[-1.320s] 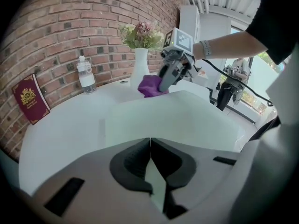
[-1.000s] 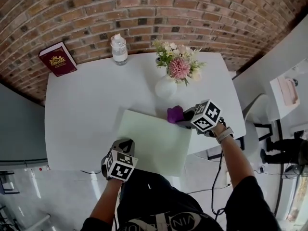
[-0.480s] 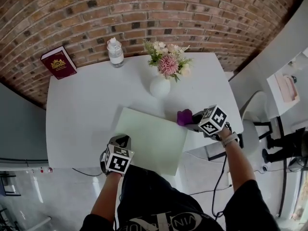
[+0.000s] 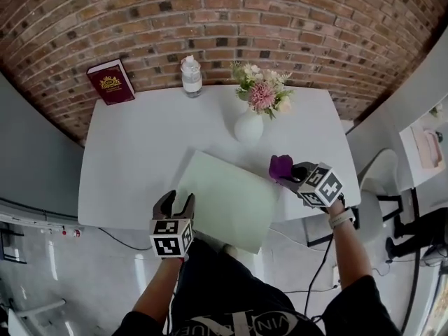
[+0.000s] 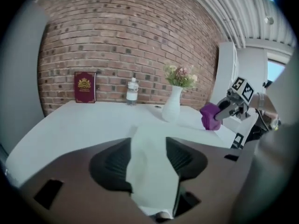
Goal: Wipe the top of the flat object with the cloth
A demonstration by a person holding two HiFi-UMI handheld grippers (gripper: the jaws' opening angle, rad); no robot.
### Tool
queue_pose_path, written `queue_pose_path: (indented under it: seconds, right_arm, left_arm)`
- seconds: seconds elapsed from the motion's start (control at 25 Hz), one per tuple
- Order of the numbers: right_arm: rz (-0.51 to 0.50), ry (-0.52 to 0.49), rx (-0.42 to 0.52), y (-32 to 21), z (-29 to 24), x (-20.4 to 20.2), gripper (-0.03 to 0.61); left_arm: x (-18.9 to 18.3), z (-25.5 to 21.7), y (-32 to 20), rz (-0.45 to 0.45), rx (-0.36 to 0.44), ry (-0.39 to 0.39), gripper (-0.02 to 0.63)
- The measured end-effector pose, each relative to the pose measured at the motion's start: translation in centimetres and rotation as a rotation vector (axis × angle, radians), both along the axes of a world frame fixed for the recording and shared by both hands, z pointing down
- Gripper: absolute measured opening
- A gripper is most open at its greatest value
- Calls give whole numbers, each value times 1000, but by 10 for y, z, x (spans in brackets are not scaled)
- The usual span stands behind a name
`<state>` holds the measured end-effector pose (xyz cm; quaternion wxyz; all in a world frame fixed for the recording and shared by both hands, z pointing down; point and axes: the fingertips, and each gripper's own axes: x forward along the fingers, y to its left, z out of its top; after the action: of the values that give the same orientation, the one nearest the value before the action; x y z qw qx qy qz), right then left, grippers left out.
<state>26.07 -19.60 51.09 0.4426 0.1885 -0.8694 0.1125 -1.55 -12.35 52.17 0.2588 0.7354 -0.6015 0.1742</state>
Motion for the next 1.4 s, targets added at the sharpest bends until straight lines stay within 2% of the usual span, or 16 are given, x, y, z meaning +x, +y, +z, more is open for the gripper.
queue_pose_path:
  seconds: [0.04, 0.2, 0.28, 0.4, 0.52, 0.64, 0.72, 0.88, 0.96, 1.12, 1.24, 1.4]
  right_arm:
    - [-16, -10, 16, 1, -2, -8, 58]
    - [-77, -35, 63, 4, -5, -38, 58]
    - [-100, -43, 78, 5, -4, -50, 58]
    - [-136, -60, 72, 9, -3, -67, 58]
    - [-162, -57, 57, 15, 1, -79, 58]
    - [-161, -41, 51, 19, 7, -83, 58]
    - [-146, -42, 40, 21, 10, -84, 58]
    - [-113, -64, 21, 24, 11, -86, 58]
    - [-99, -75, 21, 25, 12, -86, 58]
    - [-76, -99, 15, 29, 14, -84, 58]
    - [-79, -103, 16, 33, 15, -80, 58]
    - [-81, -111, 15, 39, 16, -76, 58]
  left_arm:
    - [-2, -3, 9, -35, 1, 22, 233]
    - [-12, -3, 48, -218, -9, 157, 268]
    - [-12, 13, 67, -306, -65, 280, 289]
    - [-2, 49, 91, -411, -176, 512, 305]
    - [12, 74, 99, -455, -219, 702, 324]
    - [29, 83, 92, -443, -206, 904, 327]
    - [35, 88, 88, -460, -202, 1002, 327]
    - [35, 90, 89, -463, -203, 1037, 327]
    - [43, 90, 91, -455, -221, 1088, 327]
    - [78, 90, 92, -354, -236, 1123, 327]
    - [102, 92, 85, -311, -221, 1195, 327]
    - [113, 93, 79, -296, -212, 1306, 325]
